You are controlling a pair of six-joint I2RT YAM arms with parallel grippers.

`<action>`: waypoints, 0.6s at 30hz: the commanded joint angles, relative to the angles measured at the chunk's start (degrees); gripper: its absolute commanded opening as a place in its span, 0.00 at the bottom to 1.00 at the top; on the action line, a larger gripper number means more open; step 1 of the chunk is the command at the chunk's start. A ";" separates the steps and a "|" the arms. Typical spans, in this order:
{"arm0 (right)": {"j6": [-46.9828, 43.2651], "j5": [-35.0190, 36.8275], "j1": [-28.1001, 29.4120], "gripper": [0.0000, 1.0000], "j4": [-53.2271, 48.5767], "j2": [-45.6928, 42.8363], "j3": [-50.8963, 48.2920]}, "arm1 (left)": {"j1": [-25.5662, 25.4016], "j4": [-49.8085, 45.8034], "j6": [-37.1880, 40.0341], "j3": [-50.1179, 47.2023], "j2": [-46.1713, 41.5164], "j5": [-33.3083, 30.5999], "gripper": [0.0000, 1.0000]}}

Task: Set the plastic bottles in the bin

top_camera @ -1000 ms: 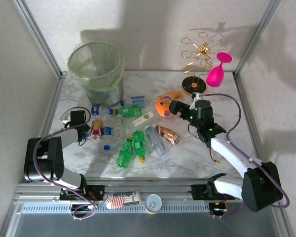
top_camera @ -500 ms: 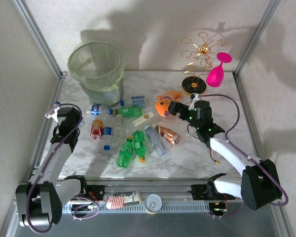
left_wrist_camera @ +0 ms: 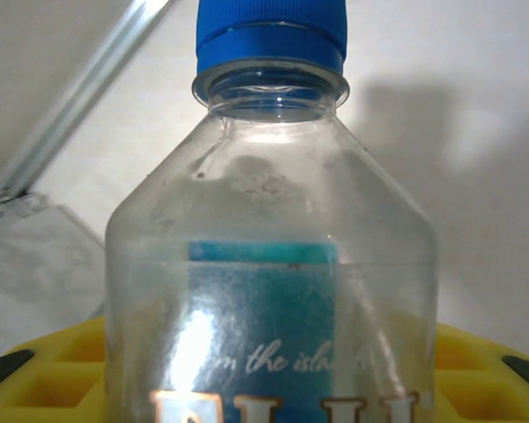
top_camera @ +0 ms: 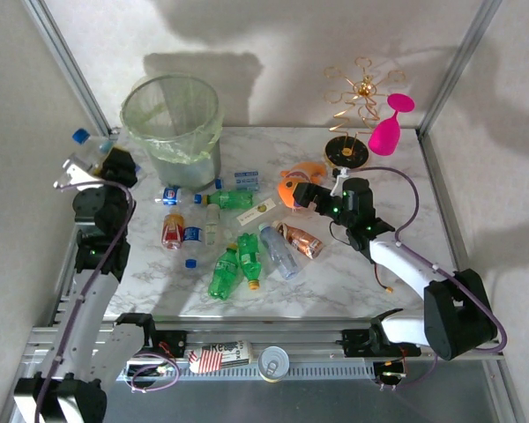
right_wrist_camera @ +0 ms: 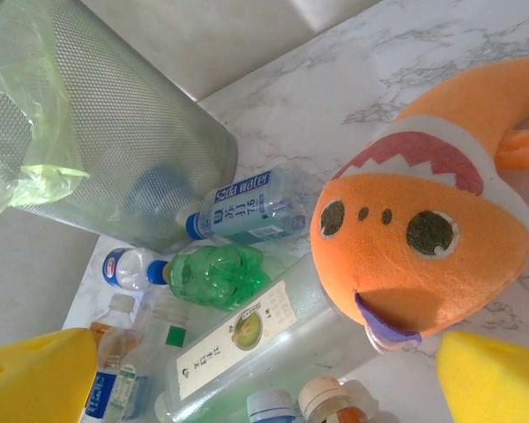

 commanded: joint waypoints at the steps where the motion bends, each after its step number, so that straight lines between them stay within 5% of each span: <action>1: 0.43 -1.23 0.51 0.99 1.01 0.04 1.98 | -3.75 5.80 3.81 7.47 6.20 2.14 0.00; 10: 0.49 0.83 1.42 0.99 -0.19 -3.08 0.78 | -7.65 -2.19 11.15 32.11 28.56 7.82 0.00; 18: -0.49 1.32 1.51 0.99 -1.32 -4.74 -0.15 | -7.66 -11.41 15.77 43.42 42.92 4.73 0.00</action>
